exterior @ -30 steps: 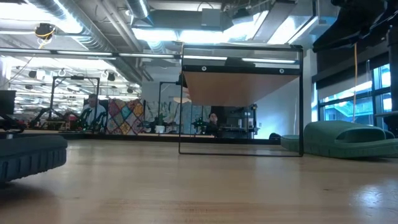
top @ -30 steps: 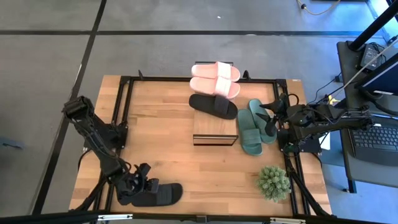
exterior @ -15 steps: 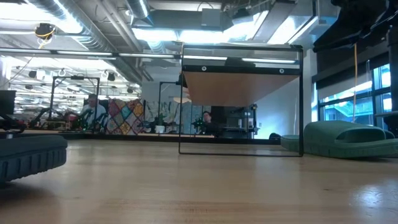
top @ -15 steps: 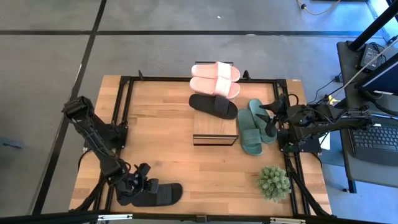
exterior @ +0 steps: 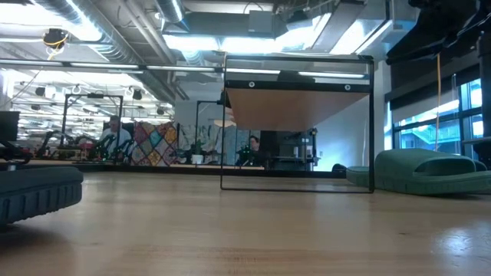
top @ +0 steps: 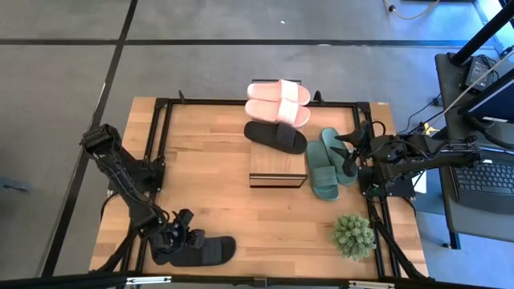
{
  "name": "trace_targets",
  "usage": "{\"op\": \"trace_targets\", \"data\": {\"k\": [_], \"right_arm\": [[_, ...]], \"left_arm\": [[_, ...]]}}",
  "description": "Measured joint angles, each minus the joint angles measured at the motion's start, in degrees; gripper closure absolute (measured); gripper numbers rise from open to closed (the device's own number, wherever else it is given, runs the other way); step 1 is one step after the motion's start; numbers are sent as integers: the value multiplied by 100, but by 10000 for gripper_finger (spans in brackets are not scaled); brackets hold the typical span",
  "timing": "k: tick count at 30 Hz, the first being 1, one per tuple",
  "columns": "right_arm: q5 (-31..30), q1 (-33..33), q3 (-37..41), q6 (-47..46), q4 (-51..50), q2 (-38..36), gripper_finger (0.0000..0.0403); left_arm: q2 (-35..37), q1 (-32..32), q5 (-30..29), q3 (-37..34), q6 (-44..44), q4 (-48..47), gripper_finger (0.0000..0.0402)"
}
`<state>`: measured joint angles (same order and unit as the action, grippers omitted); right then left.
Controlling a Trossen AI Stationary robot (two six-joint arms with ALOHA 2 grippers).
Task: Pick and place slides into the shelf
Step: Put the black slide on the shelf
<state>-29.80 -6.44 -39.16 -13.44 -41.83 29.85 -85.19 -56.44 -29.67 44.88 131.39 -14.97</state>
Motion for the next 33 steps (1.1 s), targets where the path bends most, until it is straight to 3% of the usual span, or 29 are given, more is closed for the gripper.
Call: {"op": "trace_targets", "data": {"k": [9, 17, 22, 33], "right_arm": [[0, 0, -2, 4, -7, 2, 205], [-2, 0, -2, 23, -34, 2, 205], [-2, 0, -2, 23, -40, 2, 205], [-2, 0, -2, 21, -45, 2, 205]], "left_arm": [[-155, 196, 236, 0, -266, 83, 185], [-859, 195, 410, 0, -305, 1437, 185], [-1020, 333, 546, 0, -328, 1498, 185], [-1025, 941, 533, -2, -1466, 2256, 185]]}}
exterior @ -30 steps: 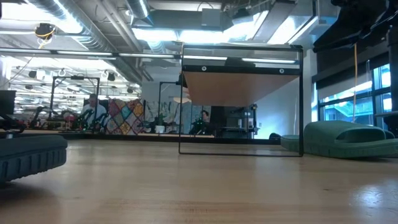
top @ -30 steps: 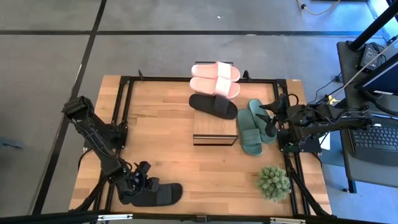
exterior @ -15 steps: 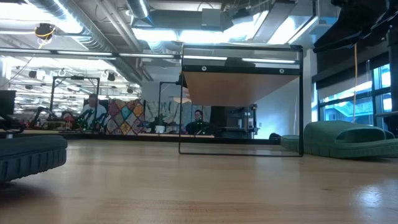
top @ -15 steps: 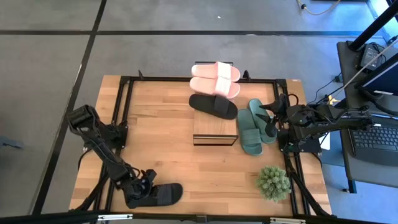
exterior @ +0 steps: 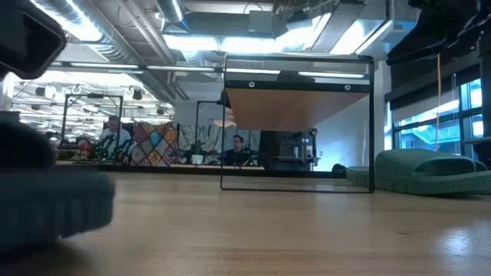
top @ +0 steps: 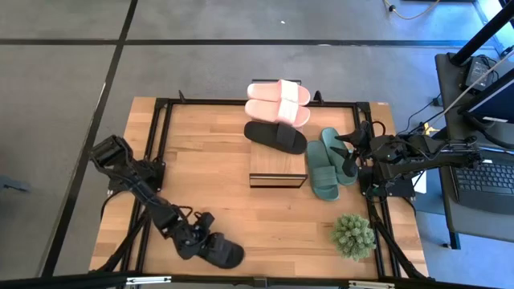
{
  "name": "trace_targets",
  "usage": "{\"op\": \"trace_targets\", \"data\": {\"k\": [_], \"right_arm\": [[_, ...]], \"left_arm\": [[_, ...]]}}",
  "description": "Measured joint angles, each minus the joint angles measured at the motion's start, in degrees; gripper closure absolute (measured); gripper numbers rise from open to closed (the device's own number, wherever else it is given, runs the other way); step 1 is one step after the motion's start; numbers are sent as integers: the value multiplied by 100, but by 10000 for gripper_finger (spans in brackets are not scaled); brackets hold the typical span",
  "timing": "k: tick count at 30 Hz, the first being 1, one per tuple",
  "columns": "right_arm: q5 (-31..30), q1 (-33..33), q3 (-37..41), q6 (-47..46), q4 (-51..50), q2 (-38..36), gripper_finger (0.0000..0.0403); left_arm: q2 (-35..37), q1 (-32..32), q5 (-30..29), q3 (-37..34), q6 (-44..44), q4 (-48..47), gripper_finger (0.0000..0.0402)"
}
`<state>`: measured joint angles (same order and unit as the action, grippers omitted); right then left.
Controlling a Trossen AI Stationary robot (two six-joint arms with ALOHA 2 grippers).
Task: Pick and place slides into the shelf
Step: Put the black slide on the shelf
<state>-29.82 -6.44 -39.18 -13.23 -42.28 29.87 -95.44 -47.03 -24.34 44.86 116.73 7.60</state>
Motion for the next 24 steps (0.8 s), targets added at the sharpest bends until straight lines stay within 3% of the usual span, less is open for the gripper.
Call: {"op": "trace_targets", "data": {"k": [11, 19, 24], "right_arm": [[-2, 0, 43, -11, -39, -4, 205], [-2, 0, 108, -18, 57, 2, 205], [-2, 0, 109, -20, 57, -2, 205]], "left_arm": [[0, 219, 308, 0, -332, -7, 185], [2, 217, 1018, 0, -335, -7, 185], [2, 228, 1032, 0, -335, -4, 185]]}}
